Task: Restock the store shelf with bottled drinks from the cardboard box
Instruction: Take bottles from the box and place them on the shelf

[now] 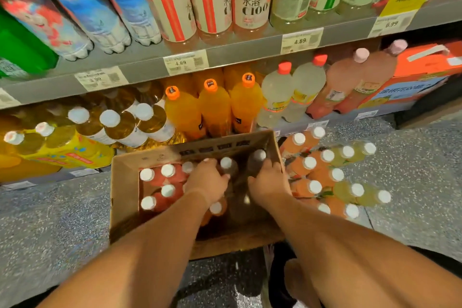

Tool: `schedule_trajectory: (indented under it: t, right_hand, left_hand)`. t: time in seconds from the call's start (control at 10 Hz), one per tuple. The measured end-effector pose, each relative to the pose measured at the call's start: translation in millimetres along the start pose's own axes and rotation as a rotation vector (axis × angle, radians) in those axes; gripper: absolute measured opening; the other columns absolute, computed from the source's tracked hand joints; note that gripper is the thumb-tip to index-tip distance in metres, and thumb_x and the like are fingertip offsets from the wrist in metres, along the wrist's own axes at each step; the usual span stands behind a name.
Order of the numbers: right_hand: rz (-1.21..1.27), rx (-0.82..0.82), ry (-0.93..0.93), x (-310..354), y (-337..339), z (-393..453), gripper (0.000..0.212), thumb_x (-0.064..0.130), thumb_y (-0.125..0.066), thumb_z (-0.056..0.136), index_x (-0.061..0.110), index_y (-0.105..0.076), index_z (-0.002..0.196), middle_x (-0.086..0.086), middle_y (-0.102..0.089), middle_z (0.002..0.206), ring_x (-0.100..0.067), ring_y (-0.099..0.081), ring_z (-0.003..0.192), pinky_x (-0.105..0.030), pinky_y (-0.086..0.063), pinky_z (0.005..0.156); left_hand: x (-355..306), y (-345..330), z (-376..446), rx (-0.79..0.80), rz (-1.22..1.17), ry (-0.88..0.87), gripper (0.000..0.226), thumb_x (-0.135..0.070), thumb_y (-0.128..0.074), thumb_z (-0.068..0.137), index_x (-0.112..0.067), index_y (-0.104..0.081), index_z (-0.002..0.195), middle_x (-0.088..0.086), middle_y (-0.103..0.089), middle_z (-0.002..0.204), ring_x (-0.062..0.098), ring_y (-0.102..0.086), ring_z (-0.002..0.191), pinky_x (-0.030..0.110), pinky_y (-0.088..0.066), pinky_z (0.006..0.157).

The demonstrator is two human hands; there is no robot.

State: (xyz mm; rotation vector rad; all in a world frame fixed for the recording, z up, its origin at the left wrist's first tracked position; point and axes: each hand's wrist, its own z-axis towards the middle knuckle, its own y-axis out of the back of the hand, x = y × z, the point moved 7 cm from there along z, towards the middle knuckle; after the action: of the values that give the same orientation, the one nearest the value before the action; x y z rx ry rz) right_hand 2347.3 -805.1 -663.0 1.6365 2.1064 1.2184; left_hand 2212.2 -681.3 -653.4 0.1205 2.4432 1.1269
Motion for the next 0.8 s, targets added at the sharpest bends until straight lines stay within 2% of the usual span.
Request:
schedule_trajectory:
  t: [0.1, 0.2, 0.3, 0.4, 0.5, 0.6, 0.7, 0.8]
  right_hand:
    - [-0.003, 0.037, -0.028, 1.0, -14.9, 30.9, 0.062, 0.031, -0.052, 0.093, 0.012, -0.028, 0.147, -0.013, -0.040, 0.140, -0.034, -0.049, 0.124, -0.043, -0.043, 0.099]
    - [0.004, 0.041, -0.036, 6.9, -29.2, 56.8, 0.060, 0.023, -0.049, 0.094, 0.007, -0.025, 0.147, -0.018, -0.039, 0.141, -0.035, -0.048, 0.123, -0.042, -0.042, 0.097]
    - [-0.051, 0.076, -0.003, 11.5, -45.4, 84.5, 0.062, 0.024, -0.040, 0.097, 0.012, -0.016, 0.152, -0.019, -0.030, 0.149, -0.034, -0.042, 0.130, -0.043, -0.040, 0.102]
    - [-0.048, 0.083, 0.011, 13.0, -55.3, 105.6, 0.058, 0.023, -0.040, 0.098, 0.016, -0.021, 0.152, -0.017, -0.034, 0.145, -0.036, -0.042, 0.129, -0.043, -0.039, 0.100]
    - [-0.005, 0.069, -0.003, 7.3, -64.2, 118.5, 0.053, 0.018, -0.042, 0.097, 0.014, -0.032, 0.148, -0.018, -0.031, 0.146, -0.039, -0.039, 0.128, -0.041, -0.038, 0.095]
    - [-0.031, 0.028, -0.010, -1.0, -71.8, 130.7, 0.048, 0.025, -0.039, 0.100, 0.012, -0.034, 0.146, -0.010, -0.036, 0.145, -0.035, -0.045, 0.122, -0.033, -0.031, 0.079]
    - [-0.159, 0.049, 0.070, 0.1, -76.9, 138.5, 0.047, 0.026, -0.038, 0.102, 0.011, -0.034, 0.147, -0.008, -0.035, 0.146, -0.033, -0.042, 0.125, -0.032, -0.028, 0.079]
    - [-0.155, 0.024, 0.103, 8.8, -68.0, 135.5, 0.045, 0.023, -0.039, 0.102, 0.011, -0.036, 0.145, -0.010, -0.037, 0.145, -0.032, -0.043, 0.123, -0.029, -0.026, 0.076]
  left_hand:
    - [0.6, -23.6, 28.5, 0.046, 0.012, 0.004, 0.037, -0.046, -0.056, 0.085, -0.027, -0.059, 0.118, 0.000, -0.062, 0.118, 0.024, -0.059, 0.107, 0.043, -0.050, 0.094]
    - [4.1, -41.0, 52.6, 0.042, 0.042, 0.035, 0.049, -0.047, -0.056, 0.085, -0.028, -0.052, 0.130, 0.003, -0.057, 0.129, 0.026, -0.053, 0.119, 0.041, -0.045, 0.101]
    - [5.5, -58.9, 73.4, 0.104, 0.104, 0.032, 0.062, -0.036, -0.057, 0.091, -0.024, -0.035, 0.147, 0.010, -0.041, 0.147, 0.031, -0.036, 0.137, 0.041, -0.032, 0.111]
    - [4.5, -78.8, 94.8, 0.186, 0.084, -0.015, 0.060, -0.034, -0.052, 0.095, -0.032, -0.029, 0.150, 0.009, -0.031, 0.155, 0.030, -0.031, 0.141, 0.038, -0.028, 0.111]
    - [9.5, -95.9, 108.8, 0.262, 0.076, -0.028, 0.053, -0.041, -0.046, 0.097, -0.036, -0.033, 0.148, 0.007, -0.029, 0.158, 0.030, -0.031, 0.142, 0.039, -0.027, 0.113]
    - [9.0, -107.2, 112.8, 0.268, 0.092, -0.070, 0.049, -0.030, -0.047, 0.098, -0.028, -0.038, 0.146, 0.005, -0.036, 0.154, 0.029, -0.030, 0.141, 0.044, -0.029, 0.116]
    - [7.0, -114.8, 113.1, 0.212, 0.096, -0.089, 0.039, -0.025, -0.045, 0.098, -0.027, -0.046, 0.137, 0.004, -0.045, 0.144, 0.028, -0.035, 0.136, 0.048, -0.032, 0.112]
    - [4.8, -114.7, 109.2, 0.150, 0.095, -0.076, 0.029, -0.028, -0.044, 0.098, -0.028, -0.054, 0.125, 0.008, -0.046, 0.135, 0.031, -0.041, 0.128, 0.051, -0.037, 0.107]
